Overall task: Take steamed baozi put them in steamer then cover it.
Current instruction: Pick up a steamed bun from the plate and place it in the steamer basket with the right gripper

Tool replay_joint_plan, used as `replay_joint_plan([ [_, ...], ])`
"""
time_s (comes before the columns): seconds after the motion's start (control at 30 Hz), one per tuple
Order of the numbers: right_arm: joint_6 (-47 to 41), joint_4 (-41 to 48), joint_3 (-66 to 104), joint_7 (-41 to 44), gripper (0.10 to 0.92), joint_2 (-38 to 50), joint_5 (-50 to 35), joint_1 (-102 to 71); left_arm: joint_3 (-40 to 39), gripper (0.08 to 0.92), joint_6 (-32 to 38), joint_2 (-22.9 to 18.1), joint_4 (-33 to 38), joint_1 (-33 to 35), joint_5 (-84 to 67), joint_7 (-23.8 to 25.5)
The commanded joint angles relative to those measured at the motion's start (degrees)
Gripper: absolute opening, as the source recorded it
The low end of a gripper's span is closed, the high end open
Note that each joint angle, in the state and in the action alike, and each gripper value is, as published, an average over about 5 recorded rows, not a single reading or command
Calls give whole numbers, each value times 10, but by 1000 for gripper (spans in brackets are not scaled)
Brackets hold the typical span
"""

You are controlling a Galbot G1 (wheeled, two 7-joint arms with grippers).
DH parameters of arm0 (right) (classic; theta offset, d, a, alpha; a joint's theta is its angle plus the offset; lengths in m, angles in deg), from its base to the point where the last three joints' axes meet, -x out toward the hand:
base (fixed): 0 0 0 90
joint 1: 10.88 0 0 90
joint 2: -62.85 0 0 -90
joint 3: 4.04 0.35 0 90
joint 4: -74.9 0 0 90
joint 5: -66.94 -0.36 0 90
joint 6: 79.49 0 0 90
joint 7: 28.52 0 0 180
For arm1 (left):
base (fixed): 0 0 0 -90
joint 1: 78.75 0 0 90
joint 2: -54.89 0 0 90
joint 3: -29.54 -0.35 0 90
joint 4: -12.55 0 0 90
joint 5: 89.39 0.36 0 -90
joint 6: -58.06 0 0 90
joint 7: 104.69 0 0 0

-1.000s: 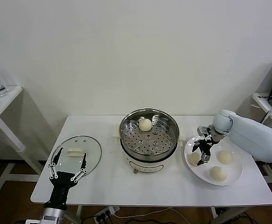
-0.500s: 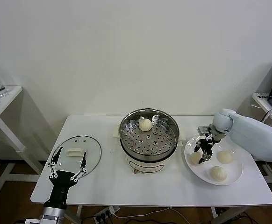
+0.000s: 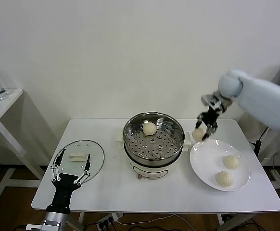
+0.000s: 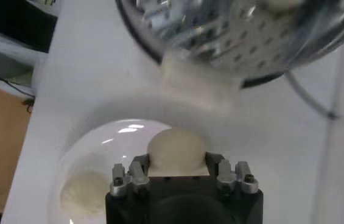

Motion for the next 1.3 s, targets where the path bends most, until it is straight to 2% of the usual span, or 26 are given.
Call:
replay_joint_plan([
  [0.03,-10,-54,-74,48,645,-74,-77,151,-4,823,0,0,4,-2,0,-1],
  [0.23,-37,-66,-102,-29,645,-130,-130,119,-10,823,-1,0,5,-6,0,-3],
  [0.47,-63,-30,-105,-108,647,-207,-152,54,-7,823,0,1,5,-5,-2,-5],
  [0.77,-73,8,-110,-131,645,-256,-129,-5,-3,823,2,1,6,-2,-2,-7],
  [1.3,-68,62,-97,-160,653,-272,-97,-64,-2,823,1,-2,8,-1,-1,-8],
])
